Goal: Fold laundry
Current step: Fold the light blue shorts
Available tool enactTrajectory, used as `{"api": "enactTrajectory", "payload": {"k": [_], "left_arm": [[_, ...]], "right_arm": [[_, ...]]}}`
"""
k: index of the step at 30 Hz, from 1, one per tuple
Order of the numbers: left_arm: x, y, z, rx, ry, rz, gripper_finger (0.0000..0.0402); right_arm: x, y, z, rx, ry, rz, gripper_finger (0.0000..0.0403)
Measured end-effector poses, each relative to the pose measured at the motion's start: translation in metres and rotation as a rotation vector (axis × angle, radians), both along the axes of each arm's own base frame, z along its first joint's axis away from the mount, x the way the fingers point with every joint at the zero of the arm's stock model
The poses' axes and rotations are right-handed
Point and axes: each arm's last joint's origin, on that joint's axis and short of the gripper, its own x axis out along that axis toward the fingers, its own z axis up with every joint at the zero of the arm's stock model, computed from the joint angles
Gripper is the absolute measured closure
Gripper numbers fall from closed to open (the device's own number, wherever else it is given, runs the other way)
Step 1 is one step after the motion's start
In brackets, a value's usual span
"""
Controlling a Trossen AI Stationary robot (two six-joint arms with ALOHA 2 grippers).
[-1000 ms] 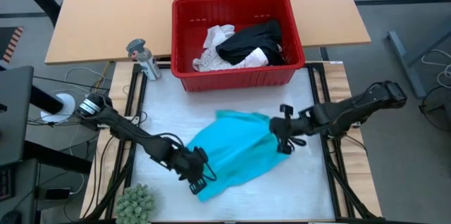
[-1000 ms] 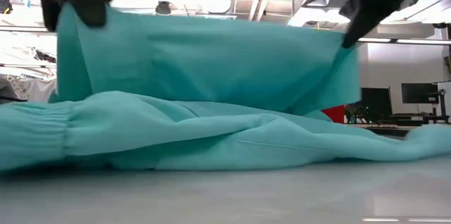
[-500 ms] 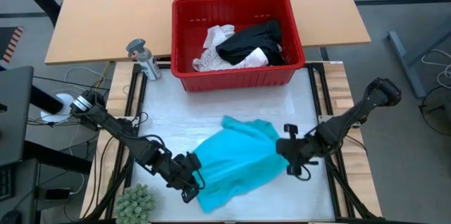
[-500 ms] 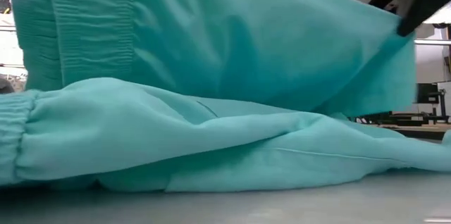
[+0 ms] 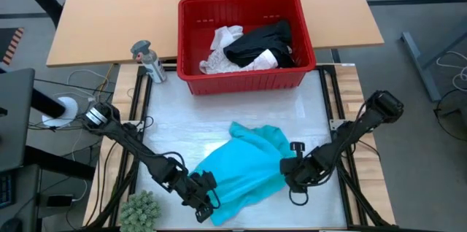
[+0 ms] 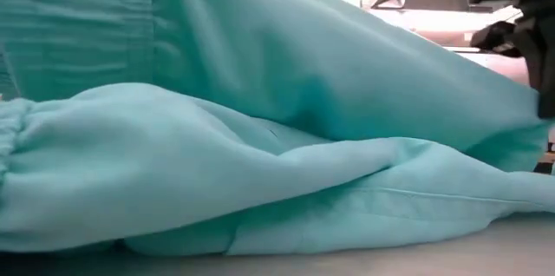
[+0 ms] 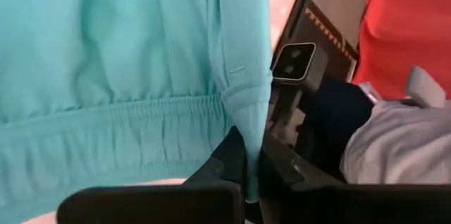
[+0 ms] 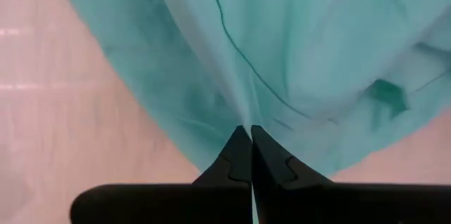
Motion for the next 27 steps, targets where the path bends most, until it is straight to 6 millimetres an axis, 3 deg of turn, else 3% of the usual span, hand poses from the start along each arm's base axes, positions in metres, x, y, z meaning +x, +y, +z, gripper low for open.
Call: {"api": "enactTrajectory", "payload": {"k": [7, 15, 19, 27], "left_arm": [[0.008, -0.012, -0.008, -0.080, -0.040, -0.063, 0.0401], [0.010, -0.013, -0.006, -0.024, -0.105, -0.011, 0.0401], [0.011, -0.014, -0.004, -0.006, -0.160, -0.034, 0.0398], [0.015, -0.018, 0.004, -0.015, -0.276, -0.085, 0.0312]], "right_arm": [[-0.003, 0.008, -0.010, 0.004, 0.057, 0.030, 0.0345], [-0.006, 0.013, -0.003, 0.022, 0.022, 0.056, 0.0337], [-0.004, 0.017, 0.014, 0.066, -0.060, 0.108, 0.0336], [-0.007, 0.015, 0.042, 0.119, -0.196, 0.143, 0.0335]]}}
